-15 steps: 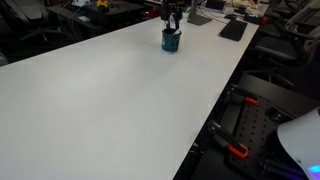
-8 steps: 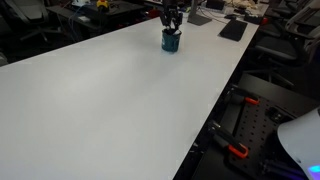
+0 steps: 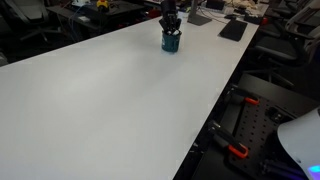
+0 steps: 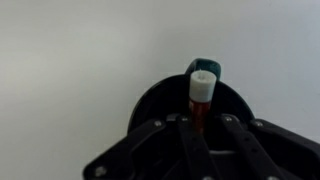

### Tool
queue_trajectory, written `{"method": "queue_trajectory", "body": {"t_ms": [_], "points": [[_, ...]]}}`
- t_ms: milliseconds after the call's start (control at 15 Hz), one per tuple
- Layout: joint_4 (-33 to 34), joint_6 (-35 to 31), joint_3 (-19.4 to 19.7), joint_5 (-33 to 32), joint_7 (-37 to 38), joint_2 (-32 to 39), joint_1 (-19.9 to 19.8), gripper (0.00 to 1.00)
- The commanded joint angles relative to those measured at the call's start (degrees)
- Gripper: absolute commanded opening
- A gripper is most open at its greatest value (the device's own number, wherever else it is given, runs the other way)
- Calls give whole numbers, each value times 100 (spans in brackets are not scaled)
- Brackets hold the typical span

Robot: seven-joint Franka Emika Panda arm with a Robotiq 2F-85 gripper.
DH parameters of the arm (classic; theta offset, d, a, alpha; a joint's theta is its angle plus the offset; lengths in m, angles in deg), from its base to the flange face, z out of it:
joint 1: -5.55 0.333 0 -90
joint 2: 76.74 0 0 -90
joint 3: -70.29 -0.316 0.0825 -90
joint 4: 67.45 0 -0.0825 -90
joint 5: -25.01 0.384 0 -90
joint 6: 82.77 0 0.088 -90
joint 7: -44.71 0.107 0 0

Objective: Remove the marker from the cup

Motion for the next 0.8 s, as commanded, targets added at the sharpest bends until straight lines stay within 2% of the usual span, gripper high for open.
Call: {"method": "queue_trajectory", "body": {"t_ms": [0,400,733], "points": [[336,315,21,-4,132,135,-18,5],[289,188,88,-38,216,-124,-11,5],[340,102,119,-160,253,-354,227,5]]}}
